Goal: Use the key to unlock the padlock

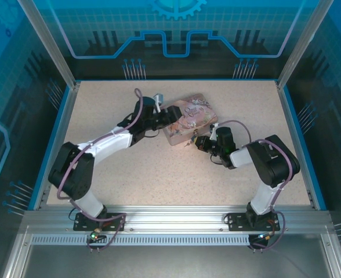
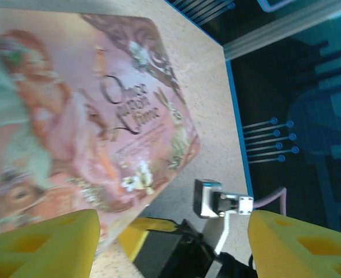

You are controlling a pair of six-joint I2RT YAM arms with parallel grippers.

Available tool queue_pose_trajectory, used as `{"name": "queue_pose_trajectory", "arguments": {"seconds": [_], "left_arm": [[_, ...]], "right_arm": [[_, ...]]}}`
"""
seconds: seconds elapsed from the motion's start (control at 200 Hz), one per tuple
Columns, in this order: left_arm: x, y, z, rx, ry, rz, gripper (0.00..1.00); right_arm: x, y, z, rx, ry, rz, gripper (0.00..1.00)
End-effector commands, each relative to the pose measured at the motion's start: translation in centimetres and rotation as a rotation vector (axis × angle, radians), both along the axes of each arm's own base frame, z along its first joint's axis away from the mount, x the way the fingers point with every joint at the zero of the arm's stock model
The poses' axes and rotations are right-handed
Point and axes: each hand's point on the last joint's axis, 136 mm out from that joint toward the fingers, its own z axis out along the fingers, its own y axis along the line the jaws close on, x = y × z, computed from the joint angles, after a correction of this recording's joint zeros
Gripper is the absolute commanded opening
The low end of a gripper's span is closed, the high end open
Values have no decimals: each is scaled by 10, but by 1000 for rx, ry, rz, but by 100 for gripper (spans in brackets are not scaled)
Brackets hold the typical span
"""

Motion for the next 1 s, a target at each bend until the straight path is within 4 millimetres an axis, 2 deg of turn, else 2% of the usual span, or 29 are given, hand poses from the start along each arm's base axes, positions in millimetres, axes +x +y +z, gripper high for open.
{"name": "queue_pose_trajectory", "arguments": {"seconds": [0.0,0.15,0.265,0.43,0.65,0.785,0.995], "left_arm": [[5,-22,-16,45,12,-63,69],[17,-36,-32,53,35,-79,68],[16,-42,-48,67,66,-91,68],[8,-34,-73,99,117,-74,68],[-7,-24,-93,123,158,-68,69],[-11,-21,-100,132,169,-67,69],[-13,-20,-105,132,176,-68,68]], "right_arm": [[6,-7,2,-5,6,-27,2],[6,-6,3,2,4,-23,2],[6,-6,5,5,1,-23,2],[8,-11,8,7,-1,-52,2],[16,-17,13,65,-2,-105,2],[22,-27,12,73,5,-151,2],[31,-30,27,81,-14,-157,2]]}}
